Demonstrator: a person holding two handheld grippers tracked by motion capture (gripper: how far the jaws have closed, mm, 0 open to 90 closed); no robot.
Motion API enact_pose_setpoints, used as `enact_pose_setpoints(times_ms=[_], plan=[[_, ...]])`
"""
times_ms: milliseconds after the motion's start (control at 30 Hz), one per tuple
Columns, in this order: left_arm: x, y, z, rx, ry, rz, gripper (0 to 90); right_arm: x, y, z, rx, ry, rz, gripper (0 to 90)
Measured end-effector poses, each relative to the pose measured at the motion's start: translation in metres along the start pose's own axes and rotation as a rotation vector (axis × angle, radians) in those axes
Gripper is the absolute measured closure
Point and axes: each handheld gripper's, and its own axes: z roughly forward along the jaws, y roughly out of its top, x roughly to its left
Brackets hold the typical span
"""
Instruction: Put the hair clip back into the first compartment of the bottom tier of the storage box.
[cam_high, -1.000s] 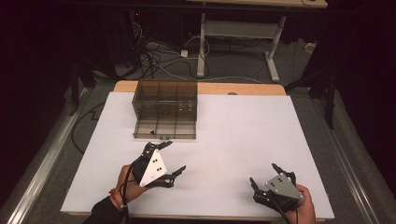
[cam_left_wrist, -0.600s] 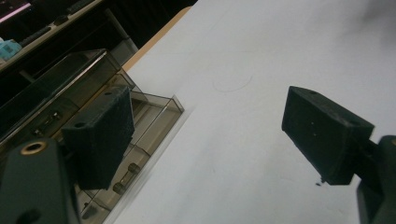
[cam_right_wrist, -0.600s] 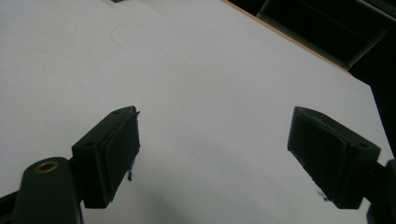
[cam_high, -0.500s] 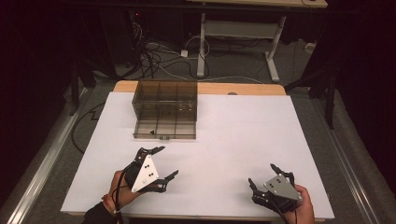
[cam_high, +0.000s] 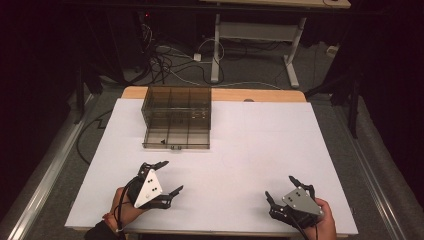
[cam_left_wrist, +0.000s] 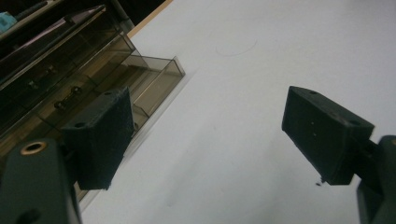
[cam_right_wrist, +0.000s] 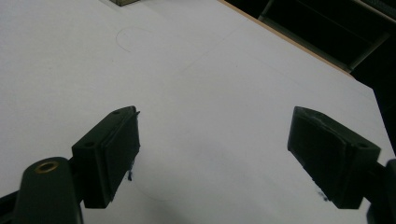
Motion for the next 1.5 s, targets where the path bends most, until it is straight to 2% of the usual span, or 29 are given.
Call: enact_pose_setpoints(times_ms=[67, 433, 500, 733, 1033, 1133, 1267, 1500], plan=[[0.0, -0.004, -0.001, 0.013, 0.002, -0.001, 15.9, 0.0, 0.0, 0.0, -0.001, 0.0, 0.0, 17.1], [0.0, -0.029, -0.008, 0.071, -0.015, -0.071, 15.9, -0.002, 0.0, 0.002, 0.0, -0.003, 0.007, 17.1], [0.0, -0.032, -0.011, 0.077, -0.015, -0.075, 15.9, -0.002, 0.001, 0.003, 0.0, -0.002, 0.006, 17.2], [-0.002, -0.041, -0.022, 0.083, -0.005, -0.129, 15.9, -0.005, -0.001, 0.003, -0.004, -0.003, 0.011, 17.2], [-0.004, -0.038, -0.023, 0.08, -0.003, -0.105, 15.9, -0.006, 0.001, -0.003, -0.02, -0.023, 0.009, 17.7], [-0.004, -0.039, -0.025, 0.071, -0.004, -0.116, 15.9, -0.005, 0.002, -0.003, -0.021, -0.024, 0.008, 17.7], [-0.004, -0.039, -0.024, 0.076, -0.008, -0.106, 15.9, -0.004, 0.002, -0.003, -0.022, -0.023, -0.003, 17.7], [-0.003, -0.038, -0.022, 0.081, -0.011, -0.104, 15.9, -0.006, 0.0, -0.001, -0.015, -0.021, 0.005, 17.7]])
